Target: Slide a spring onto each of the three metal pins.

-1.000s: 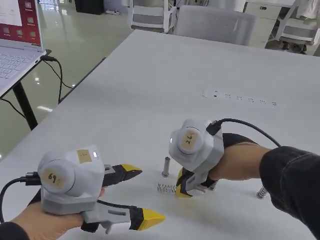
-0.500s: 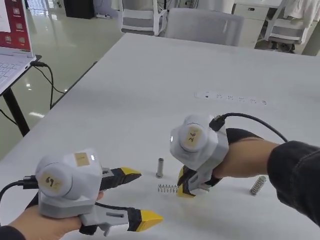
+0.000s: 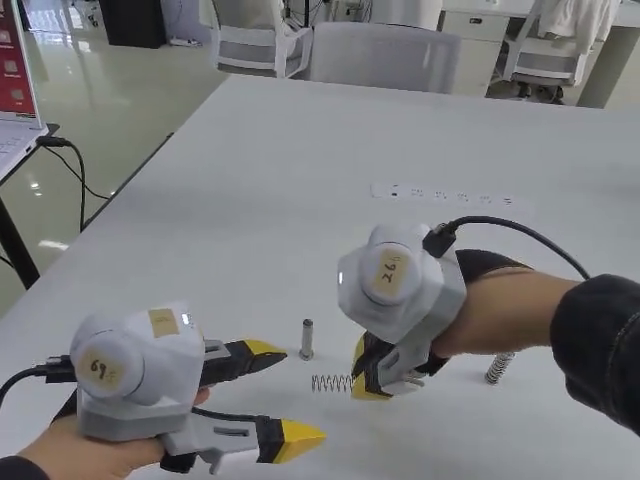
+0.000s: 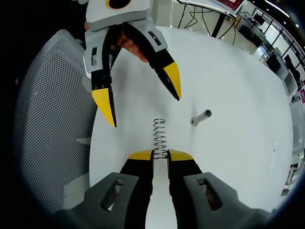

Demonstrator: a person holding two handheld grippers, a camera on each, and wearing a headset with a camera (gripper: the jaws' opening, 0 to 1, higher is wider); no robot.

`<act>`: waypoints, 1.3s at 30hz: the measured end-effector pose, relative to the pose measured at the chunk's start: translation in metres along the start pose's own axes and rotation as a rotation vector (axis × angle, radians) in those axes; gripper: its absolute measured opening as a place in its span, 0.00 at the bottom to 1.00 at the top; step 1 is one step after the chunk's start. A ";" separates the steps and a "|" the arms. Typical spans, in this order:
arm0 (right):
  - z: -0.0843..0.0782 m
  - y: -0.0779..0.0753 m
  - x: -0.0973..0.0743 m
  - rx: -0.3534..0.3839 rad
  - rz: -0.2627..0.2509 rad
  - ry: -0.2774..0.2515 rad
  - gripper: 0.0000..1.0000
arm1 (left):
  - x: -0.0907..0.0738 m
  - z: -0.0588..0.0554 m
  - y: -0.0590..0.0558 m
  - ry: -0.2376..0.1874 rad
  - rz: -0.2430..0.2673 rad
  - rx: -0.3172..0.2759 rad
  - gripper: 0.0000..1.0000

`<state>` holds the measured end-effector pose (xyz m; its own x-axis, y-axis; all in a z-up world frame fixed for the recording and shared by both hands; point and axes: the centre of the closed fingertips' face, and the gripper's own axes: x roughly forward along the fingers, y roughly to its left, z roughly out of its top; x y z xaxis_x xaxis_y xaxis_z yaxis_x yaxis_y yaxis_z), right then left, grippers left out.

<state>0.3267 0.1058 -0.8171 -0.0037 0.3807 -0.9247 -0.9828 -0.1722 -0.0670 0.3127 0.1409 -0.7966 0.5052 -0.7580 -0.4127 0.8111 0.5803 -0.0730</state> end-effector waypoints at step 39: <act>0.011 0.027 -0.022 -0.116 0.033 -0.028 0.13 | 0.008 0.013 -0.027 -0.027 -0.106 0.122 0.09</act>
<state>0.2979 0.1032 -0.7944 -0.0427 0.3976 -0.9166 -0.9542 -0.2882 -0.0806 0.2987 0.1147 -0.7861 0.4213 -0.8216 -0.3840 0.8893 0.4573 -0.0030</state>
